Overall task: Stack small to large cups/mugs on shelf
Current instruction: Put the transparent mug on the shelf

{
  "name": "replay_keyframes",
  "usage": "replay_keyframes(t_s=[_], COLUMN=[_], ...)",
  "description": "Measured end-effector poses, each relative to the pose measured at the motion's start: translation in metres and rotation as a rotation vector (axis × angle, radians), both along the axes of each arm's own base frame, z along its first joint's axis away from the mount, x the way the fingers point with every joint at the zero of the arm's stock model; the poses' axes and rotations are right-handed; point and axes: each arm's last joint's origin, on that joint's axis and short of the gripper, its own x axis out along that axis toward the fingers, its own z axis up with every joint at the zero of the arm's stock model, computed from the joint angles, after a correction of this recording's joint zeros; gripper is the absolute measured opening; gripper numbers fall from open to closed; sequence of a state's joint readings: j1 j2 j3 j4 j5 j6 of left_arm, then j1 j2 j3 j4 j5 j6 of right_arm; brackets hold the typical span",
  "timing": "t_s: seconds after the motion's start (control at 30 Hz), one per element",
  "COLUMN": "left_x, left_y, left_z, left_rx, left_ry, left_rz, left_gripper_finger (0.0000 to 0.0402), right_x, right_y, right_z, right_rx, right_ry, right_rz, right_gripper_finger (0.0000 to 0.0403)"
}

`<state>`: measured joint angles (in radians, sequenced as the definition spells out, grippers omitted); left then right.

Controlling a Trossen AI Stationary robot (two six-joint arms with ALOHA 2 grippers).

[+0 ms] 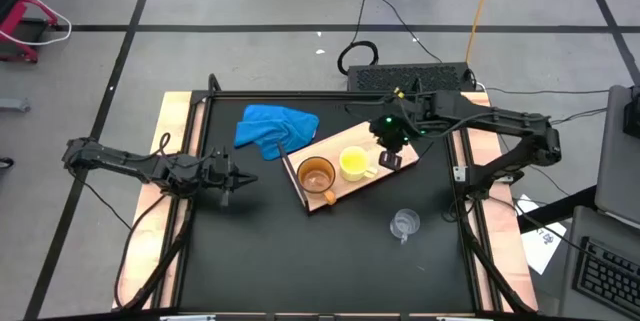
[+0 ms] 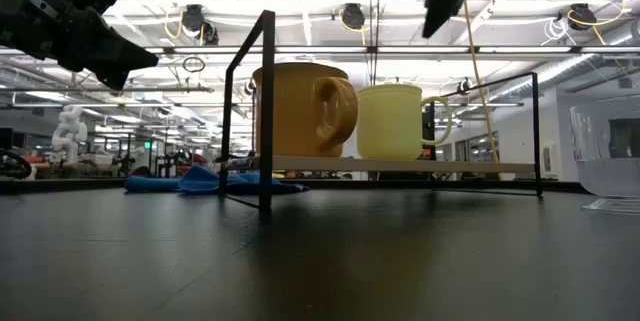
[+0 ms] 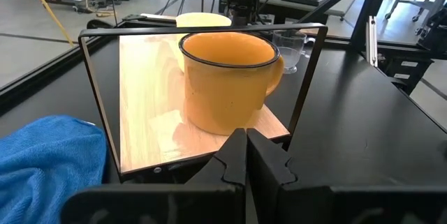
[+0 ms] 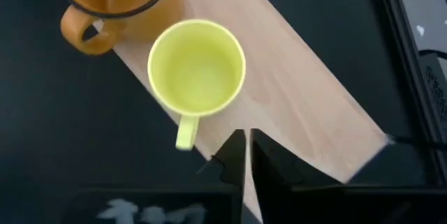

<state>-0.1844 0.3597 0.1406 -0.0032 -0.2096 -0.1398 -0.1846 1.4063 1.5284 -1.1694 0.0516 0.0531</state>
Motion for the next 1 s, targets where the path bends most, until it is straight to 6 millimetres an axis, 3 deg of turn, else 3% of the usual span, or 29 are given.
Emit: replay_keyframes(t_s=[0.3, 1.0], left_x=[0.000, 0.000], left_y=[0.000, 0.000], left_z=[0.000, 0.000], left_rx=[0.001, -0.006], left_ry=[0.001, 0.001], left_rz=[-0.001, -0.008], left_gripper_finger=[0.0015, 0.0015], right_x=[-0.032, -0.039], right_y=[0.007, 0.029], right_z=[0.009, 0.010], right_rx=[0.060, 0.099], right_ry=[0.088, 0.131], right_rz=[-0.100, -0.109], right_gripper_finger=[0.0002, 0.0000])
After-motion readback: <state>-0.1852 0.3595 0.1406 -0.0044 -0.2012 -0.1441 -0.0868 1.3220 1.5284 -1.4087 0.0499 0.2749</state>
